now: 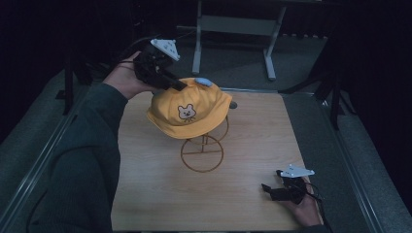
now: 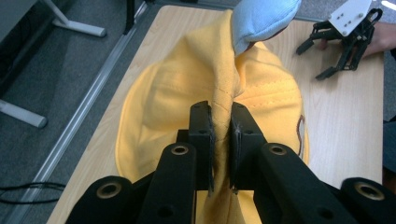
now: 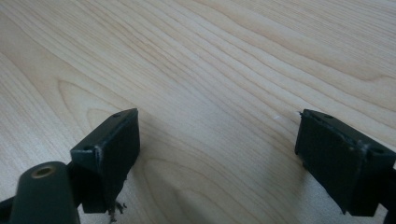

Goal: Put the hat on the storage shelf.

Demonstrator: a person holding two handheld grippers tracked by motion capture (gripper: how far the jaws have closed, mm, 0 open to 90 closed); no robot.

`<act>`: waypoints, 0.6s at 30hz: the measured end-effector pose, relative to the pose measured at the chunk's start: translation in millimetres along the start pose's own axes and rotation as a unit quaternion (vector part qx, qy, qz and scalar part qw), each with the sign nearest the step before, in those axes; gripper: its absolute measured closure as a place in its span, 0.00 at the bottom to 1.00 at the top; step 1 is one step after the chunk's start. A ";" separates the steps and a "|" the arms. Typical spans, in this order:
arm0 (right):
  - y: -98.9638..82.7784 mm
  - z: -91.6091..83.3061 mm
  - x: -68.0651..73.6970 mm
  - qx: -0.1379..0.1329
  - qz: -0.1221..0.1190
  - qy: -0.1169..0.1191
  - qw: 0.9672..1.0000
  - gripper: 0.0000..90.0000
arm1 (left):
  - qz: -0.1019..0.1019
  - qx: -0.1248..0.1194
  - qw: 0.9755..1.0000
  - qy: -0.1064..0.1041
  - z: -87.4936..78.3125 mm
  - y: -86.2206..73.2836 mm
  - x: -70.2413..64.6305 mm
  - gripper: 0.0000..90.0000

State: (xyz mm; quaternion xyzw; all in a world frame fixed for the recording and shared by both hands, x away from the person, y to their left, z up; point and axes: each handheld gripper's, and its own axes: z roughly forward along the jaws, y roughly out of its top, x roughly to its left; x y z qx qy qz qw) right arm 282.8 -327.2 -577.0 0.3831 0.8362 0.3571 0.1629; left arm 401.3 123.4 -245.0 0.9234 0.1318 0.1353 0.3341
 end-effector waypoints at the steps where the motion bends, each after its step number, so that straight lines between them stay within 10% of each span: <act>1: 0.0 0.0 0.0 0.000 0.000 0.000 1.000 0.15 | 0.003 0.001 1.000 -0.002 4.8 2.7 -1.3 0.91; 18: 0.0 0.1 0.1 -0.001 0.001 0.000 1.000 0.15 | 0.017 0.012 1.000 -0.012 48.8 18.2 -11.4 0.89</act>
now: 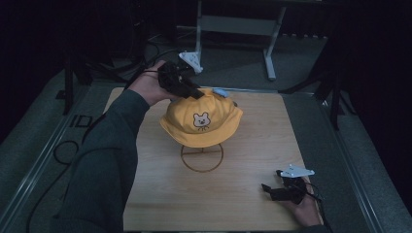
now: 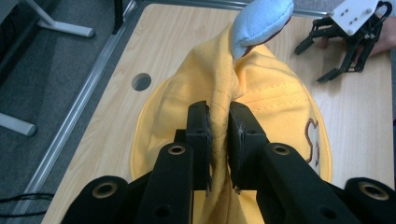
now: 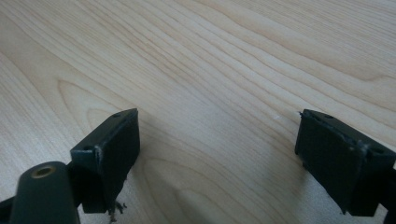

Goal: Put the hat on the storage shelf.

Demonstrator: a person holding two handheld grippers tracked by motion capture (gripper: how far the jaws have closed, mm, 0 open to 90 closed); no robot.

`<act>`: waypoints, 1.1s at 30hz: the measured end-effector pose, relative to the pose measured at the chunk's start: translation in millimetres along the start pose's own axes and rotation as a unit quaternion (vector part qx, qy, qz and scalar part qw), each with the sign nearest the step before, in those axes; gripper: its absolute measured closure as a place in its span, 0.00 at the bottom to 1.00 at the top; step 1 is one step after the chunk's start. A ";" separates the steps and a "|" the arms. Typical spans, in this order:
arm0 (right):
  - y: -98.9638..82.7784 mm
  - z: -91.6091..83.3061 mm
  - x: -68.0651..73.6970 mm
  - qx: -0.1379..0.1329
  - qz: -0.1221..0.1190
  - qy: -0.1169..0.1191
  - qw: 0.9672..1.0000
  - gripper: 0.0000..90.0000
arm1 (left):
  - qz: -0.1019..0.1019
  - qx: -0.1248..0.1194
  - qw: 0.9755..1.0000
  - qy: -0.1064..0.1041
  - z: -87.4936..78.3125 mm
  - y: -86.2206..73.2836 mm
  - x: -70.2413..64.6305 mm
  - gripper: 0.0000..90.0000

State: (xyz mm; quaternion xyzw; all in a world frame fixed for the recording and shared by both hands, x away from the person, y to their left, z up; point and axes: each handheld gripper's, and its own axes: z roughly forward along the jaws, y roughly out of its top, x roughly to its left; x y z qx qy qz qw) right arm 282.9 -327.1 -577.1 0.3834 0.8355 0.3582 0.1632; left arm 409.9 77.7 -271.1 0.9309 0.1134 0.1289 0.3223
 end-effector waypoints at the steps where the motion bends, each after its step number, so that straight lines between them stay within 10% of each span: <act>1: 0.0 0.0 0.0 0.000 0.000 0.000 1.000 0.15 | 0.000 -0.003 1.000 0.001 1.3 0.8 -0.3 0.88; 33: -0.4 -0.3 -0.3 -0.001 -0.002 0.000 1.000 0.15 | 0.001 0.012 1.000 -0.014 32.2 2.4 -5.2 0.70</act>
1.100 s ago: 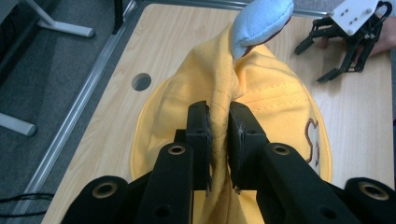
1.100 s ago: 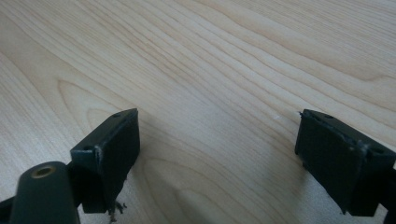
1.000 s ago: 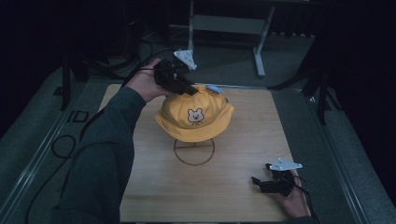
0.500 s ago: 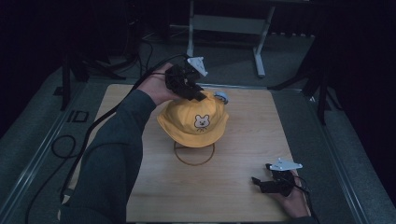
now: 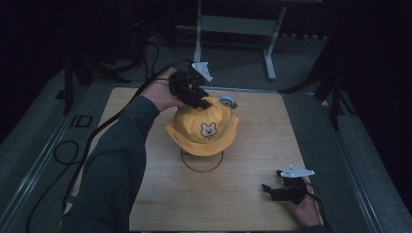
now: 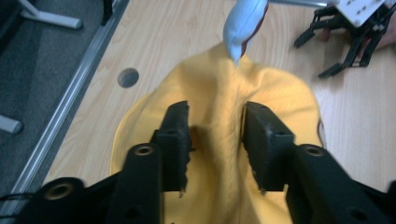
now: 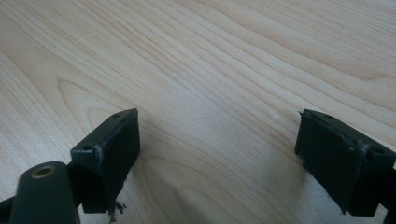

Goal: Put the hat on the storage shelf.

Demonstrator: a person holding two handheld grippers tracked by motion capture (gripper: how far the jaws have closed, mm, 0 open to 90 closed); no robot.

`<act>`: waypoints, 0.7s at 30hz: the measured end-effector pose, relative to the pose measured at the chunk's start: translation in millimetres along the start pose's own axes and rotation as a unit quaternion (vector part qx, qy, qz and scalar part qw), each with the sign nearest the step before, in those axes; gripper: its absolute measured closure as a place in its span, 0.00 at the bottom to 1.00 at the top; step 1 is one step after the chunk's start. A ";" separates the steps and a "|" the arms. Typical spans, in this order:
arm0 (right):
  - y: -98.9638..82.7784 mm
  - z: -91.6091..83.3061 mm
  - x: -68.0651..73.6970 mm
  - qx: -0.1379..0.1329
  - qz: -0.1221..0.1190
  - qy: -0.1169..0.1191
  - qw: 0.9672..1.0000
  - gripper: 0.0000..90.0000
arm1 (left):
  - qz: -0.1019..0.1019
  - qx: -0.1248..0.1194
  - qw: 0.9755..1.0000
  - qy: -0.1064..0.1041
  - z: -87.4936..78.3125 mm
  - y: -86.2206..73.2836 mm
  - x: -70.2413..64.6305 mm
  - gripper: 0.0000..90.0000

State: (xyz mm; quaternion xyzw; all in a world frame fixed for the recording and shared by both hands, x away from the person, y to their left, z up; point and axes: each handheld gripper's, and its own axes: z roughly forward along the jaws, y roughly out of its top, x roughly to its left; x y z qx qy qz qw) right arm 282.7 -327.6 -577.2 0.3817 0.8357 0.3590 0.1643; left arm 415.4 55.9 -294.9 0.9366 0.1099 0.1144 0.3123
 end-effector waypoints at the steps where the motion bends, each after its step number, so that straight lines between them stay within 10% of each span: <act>1: 0.0 0.0 0.0 0.000 0.000 0.000 1.000 0.15 | 0.002 -0.004 1.000 0.001 0.0 1.1 -0.8 0.72; 9: 0.0 0.0 0.0 0.000 0.000 0.000 1.000 0.15 | 0.006 -0.010 1.000 0.007 3.9 7.6 -3.3 0.79; 21: 0.0 0.0 0.0 0.000 0.000 0.000 1.000 0.15 | -0.024 -0.040 0.999 0.024 -9.6 3.2 1.8 0.42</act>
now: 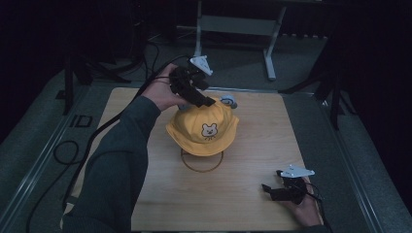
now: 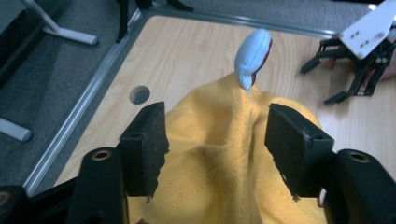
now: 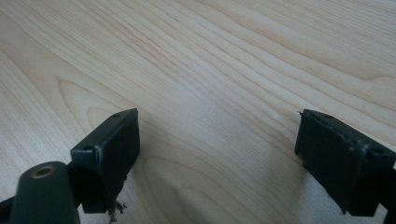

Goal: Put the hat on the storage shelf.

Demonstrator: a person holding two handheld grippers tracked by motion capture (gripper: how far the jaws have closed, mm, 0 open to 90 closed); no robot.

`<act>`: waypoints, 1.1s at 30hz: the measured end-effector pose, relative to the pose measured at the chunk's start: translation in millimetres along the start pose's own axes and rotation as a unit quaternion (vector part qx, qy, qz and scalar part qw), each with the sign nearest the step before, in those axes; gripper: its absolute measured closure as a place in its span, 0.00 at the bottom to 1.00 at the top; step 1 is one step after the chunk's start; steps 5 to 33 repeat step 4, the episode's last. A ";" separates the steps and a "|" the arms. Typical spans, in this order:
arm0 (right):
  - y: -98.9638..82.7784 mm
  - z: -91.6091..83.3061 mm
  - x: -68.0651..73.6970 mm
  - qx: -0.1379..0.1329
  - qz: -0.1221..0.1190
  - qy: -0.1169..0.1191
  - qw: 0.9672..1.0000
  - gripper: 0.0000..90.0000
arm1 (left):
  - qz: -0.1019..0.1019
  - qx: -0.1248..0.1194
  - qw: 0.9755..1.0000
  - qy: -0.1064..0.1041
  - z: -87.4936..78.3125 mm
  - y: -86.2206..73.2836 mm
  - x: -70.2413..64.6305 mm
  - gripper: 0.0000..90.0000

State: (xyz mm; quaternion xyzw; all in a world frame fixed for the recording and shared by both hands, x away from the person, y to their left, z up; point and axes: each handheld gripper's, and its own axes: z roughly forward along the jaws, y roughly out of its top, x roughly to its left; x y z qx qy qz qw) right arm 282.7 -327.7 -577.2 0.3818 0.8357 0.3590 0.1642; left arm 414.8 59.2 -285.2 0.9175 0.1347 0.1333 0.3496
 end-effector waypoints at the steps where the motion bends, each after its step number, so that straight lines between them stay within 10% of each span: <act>1: 0.0 0.0 0.0 0.000 0.000 0.000 1.000 0.15 | -0.002 -0.004 1.000 0.002 -2.2 -0.1 0.1 0.40; 33: 0.0 0.0 0.0 0.000 0.000 0.000 1.000 0.15 | -0.004 -0.014 1.000 0.011 -10.4 -1.5 1.0 0.37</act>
